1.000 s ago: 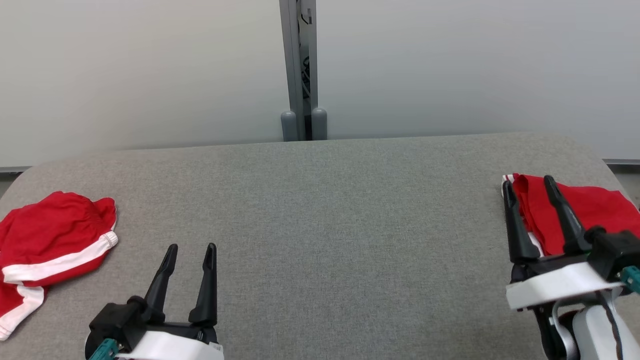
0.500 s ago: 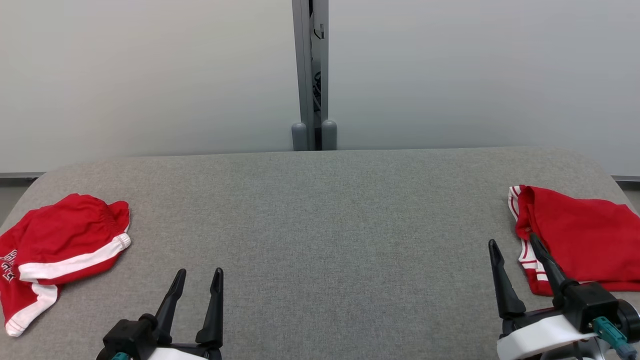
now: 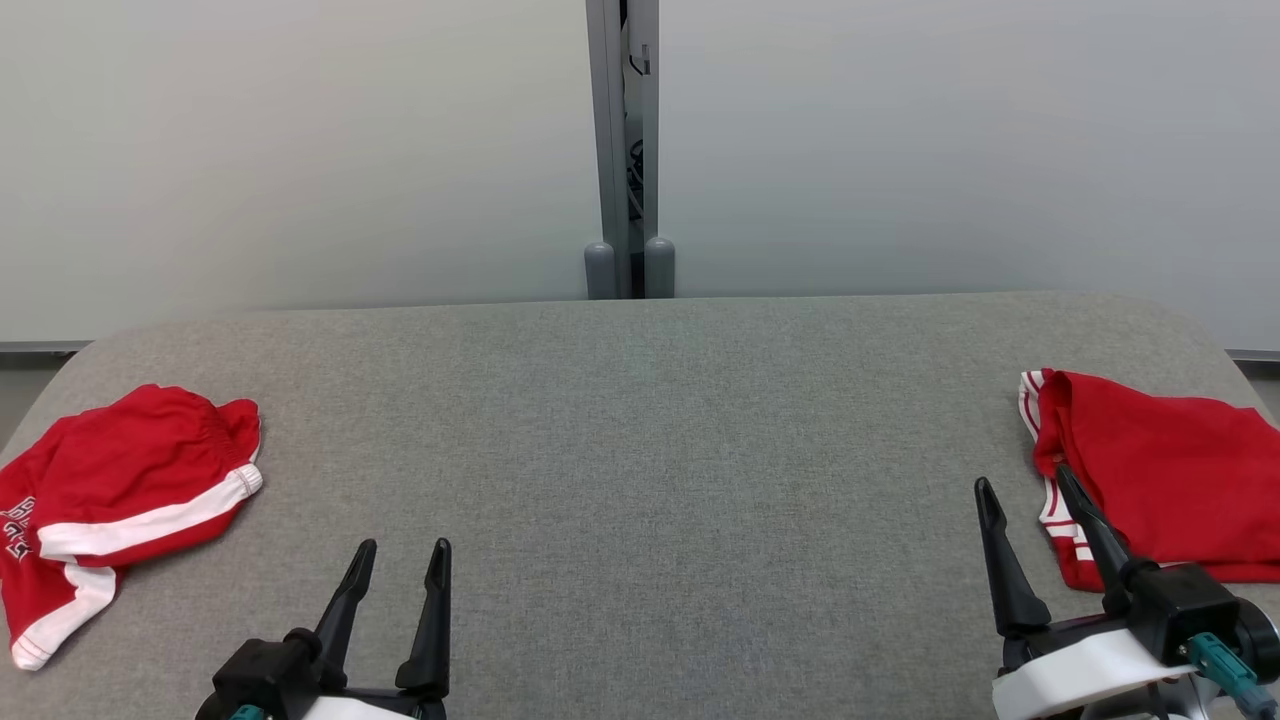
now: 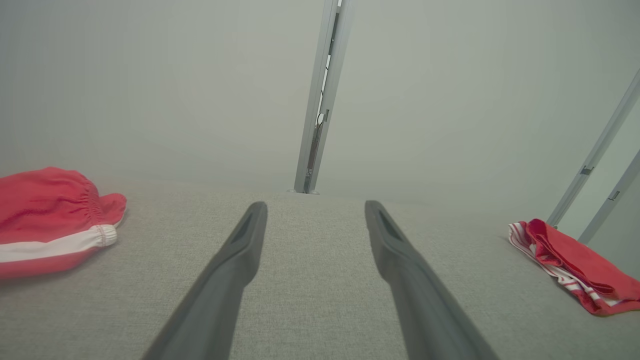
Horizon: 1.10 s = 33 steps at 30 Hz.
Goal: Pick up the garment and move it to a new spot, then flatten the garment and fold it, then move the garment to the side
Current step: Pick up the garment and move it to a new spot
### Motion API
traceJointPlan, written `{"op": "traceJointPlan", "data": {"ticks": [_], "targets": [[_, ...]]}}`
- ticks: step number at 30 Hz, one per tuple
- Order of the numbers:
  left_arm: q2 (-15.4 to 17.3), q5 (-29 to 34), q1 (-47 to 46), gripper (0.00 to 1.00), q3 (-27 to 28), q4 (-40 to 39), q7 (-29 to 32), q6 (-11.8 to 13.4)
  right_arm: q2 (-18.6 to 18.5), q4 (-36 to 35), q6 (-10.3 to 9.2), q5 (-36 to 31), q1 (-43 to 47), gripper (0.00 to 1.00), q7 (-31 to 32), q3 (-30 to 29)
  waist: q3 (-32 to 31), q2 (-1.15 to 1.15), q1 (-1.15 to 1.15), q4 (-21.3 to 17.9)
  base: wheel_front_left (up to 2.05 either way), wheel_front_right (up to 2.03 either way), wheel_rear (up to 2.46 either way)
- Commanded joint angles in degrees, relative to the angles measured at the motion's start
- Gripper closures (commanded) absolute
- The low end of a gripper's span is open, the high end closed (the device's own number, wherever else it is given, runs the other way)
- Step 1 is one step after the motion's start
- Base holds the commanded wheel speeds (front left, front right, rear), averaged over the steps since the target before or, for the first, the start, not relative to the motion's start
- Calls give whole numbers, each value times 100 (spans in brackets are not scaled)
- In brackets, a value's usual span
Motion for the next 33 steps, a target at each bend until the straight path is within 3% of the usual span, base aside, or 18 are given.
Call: {"op": "traceJointPlan", "data": {"ticks": [1,22,33], "targets": [[21,12,-20,0,-7,18,-22,20,-13,-29,1,3,-35,0,1,-34,1,0,0,6,0,0,0],[21,20,-60,0,4,25,-22,-1,-14,41,1,109,-10,0,1,8,35,0,0,34,0,0,0],[22,165,-102,0,156,2,-23,-31,-17,26,1,274,89,0,1,154,84,0,0,810,0,0,0]]}}
